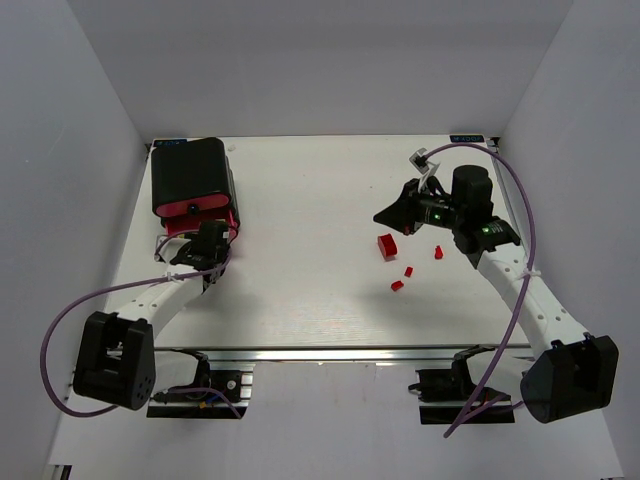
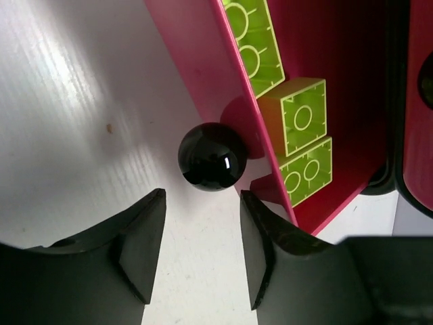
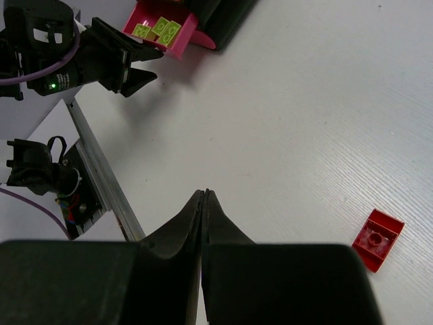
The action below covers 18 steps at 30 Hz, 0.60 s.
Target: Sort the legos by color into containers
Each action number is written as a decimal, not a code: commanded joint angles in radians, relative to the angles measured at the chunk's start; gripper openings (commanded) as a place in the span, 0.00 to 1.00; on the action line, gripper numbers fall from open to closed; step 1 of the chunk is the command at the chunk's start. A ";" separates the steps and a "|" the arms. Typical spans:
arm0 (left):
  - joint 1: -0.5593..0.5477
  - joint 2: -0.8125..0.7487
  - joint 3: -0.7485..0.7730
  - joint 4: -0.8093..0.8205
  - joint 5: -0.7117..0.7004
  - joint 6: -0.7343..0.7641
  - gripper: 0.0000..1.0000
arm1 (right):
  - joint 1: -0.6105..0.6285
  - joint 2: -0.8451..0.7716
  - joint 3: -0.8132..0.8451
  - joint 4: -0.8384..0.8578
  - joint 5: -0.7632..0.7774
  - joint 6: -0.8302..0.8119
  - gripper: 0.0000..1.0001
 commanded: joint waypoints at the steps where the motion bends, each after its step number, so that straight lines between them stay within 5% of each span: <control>1: 0.011 0.017 0.050 0.047 -0.050 -0.007 0.60 | -0.011 -0.028 -0.006 0.049 -0.032 -0.016 0.00; 18: 0.077 0.084 0.048 0.228 0.008 0.157 0.88 | -0.020 0.006 -0.004 0.042 -0.036 -0.029 0.00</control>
